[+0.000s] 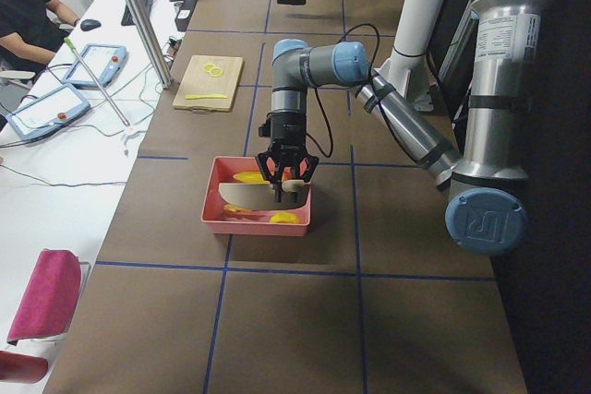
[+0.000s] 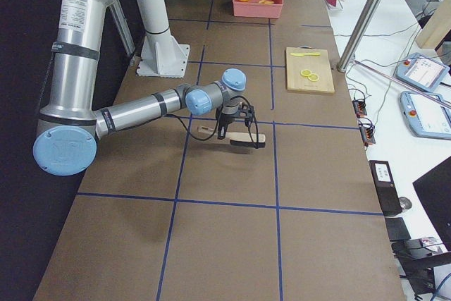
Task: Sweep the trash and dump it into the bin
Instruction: 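Tilt the dustpan to dump the vegetables into the pink bin, then bring the empty dustpan back over the table while the right gripper sets down the brush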
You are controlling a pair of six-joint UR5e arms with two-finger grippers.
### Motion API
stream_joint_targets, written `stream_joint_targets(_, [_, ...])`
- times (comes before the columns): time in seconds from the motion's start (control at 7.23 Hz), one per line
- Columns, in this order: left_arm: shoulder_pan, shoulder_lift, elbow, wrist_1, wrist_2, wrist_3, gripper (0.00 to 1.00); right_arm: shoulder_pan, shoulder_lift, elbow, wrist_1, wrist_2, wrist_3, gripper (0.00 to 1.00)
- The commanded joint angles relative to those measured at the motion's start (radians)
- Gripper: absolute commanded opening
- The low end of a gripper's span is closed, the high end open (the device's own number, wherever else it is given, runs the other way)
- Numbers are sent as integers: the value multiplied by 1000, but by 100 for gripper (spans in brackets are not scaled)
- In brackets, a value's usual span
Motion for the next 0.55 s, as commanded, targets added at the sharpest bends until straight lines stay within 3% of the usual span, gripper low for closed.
stream_joint_targets(0.0, [0, -29, -35, -2, -145, 2, 5, 1, -23, -6, 0, 18, 0, 2])
stream_joint_targets(0.28, [0, -48, -68, 0, -195, 3, 4, -1, -25, -43, 2, 44, -4, 1])
stream_joint_targets(0.41, [0, -61, -75, 0, -264, 5, 4, -2, -22, -46, 2, 44, -6, 1])
